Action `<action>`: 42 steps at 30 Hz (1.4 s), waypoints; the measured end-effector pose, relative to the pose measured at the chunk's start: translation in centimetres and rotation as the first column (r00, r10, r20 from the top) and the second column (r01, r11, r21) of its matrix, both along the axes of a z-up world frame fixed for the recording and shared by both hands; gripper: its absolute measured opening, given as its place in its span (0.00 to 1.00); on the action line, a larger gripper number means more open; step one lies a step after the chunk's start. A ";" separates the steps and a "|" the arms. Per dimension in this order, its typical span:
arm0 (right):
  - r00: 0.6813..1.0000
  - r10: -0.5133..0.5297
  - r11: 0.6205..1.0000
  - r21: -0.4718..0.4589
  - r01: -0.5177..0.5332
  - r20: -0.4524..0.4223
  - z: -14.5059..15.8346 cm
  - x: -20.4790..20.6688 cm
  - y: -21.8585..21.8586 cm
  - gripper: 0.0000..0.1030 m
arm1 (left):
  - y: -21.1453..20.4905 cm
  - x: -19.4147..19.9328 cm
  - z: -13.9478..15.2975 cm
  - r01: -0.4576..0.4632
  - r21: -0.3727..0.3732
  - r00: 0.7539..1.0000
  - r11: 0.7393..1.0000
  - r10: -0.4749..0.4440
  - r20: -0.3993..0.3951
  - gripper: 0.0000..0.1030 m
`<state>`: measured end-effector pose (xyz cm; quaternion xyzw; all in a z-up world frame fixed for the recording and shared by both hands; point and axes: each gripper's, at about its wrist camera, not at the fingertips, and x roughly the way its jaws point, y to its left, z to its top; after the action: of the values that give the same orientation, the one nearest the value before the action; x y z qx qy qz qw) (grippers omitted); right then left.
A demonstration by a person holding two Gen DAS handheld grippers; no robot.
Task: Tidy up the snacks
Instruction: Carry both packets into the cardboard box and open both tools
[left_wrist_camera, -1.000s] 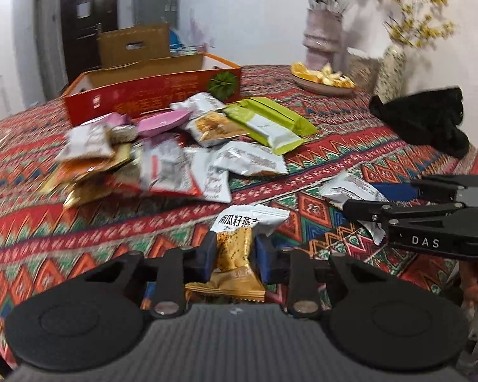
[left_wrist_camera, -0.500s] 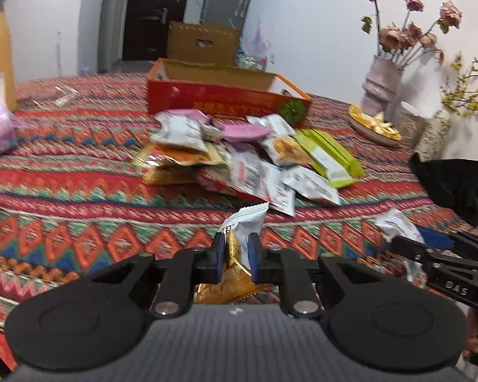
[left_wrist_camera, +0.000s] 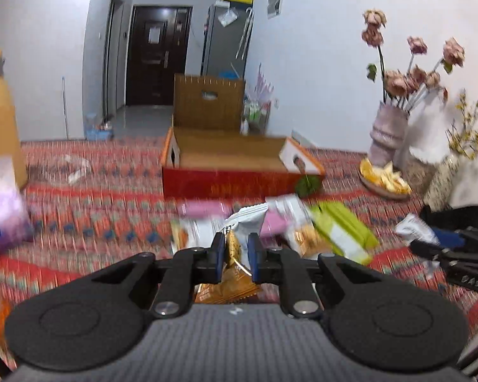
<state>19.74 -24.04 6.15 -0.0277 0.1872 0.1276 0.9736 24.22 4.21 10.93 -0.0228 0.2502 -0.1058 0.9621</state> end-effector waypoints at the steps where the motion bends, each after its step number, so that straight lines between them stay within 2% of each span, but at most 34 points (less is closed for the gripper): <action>1: 1.000 0.005 1.000 -0.013 -0.005 0.029 1.1 0.9 0.0 0.41 | 0.0 1.0 0.5 -0.006 0.009 1.000 1.000 0.006 0.015 0.15; 4: 0.996 0.022 1.000 -0.011 -0.021 0.082 3.8 3.9 -0.2 0.41 | -0.1 4.6 2.0 -0.042 0.038 0.998 0.998 0.040 0.046 0.15; 10: 0.990 0.067 0.998 -0.001 -0.067 0.124 7.8 11.2 0.1 0.41 | -0.1 12.0 4.3 -0.099 0.032 0.991 0.995 0.095 0.098 0.15; 14: 0.994 0.071 0.996 0.046 -0.075 0.079 8.9 18.0 0.0 0.41 | -0.5 17.7 4.9 -0.121 0.023 0.988 0.992 0.118 0.095 0.15; 17: 0.998 0.062 0.992 0.112 -0.063 0.010 8.9 23.8 -0.4 0.41 | -0.8 21.9 4.9 -0.125 0.024 0.989 0.992 0.123 0.082 0.15; 19: 0.998 0.050 0.988 0.151 -0.043 -0.046 8.5 27.9 -0.6 0.41 | -0.8 24.5 4.6 -0.140 0.015 0.988 0.990 0.138 0.070 0.15; 23: 0.988 0.006 0.989 0.146 0.016 -0.151 6.3 35.8 0.1 0.41 | -1.0 30.7 3.1 -0.186 0.024 0.982 0.982 0.186 0.020 0.15; 26: 0.972 -0.048 0.990 0.120 0.078 -0.230 3.5 40.7 0.8 0.41 | -0.7 35.1 1.3 -0.187 0.028 0.981 0.982 0.188 -0.045 0.15; 29: 0.945 -0.061 0.985 0.136 0.110 -0.321 0.7 44.8 1.5 0.41 | -0.8 38.8 -0.6 -0.177 0.052 0.979 0.983 0.181 -0.095 0.15; 31: 0.936 -0.087 0.988 0.090 0.124 -0.342 -0.6 46.8 2.6 0.41 | -1.3 40.8 -2.2 -0.153 0.080 0.980 0.985 0.161 -0.113 0.15; 34: 0.928 -0.127 0.992 -0.046 0.119 -0.349 -2.5 48.7 4.7 0.42 | -1.6 43.3 -4.7 -0.171 0.107 0.971 0.979 0.187 -0.152 0.16; 35: 0.926 -0.136 0.990 -0.075 0.117 -0.353 -3.1 49.2 5.2 0.45 | -1.7 43.8 -5.4 -0.185 0.117 0.967 0.976 0.202 -0.156 0.20; 36: 0.917 -0.156 0.986 -0.112 0.123 -0.367 -3.7 49.7 5.5 0.53 | -1.7 44.1 -6.1 -0.215 0.133 0.961 0.968 0.233 -0.146 0.34; 37: 0.908 -0.157 0.986 -0.118 0.120 -0.388 -3.9 50.1 5.6 0.53 | -1.9 44.5 -6.6 -0.243 0.167 0.950 0.956 0.269 -0.157 0.40; 39: 0.923 -0.128 0.991 -0.082 0.106 -0.364 -3.5 50.1 5.4 0.59 | -2.1 44.3 -6.7 -0.229 0.184 0.949 0.956 0.261 -0.177 0.46; 42: 0.928 -0.107 0.994 -0.053 0.094 -0.357 -3.5 50.2 4.9 0.59 | -2.8 43.5 -6.6 -0.229 0.212 0.953 0.950 0.263 -0.147 0.51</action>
<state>69.98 -19.19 2.70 -0.0113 0.3652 0.0773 0.9277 67.77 1.39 4.36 0.0302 0.3374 0.0425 0.9399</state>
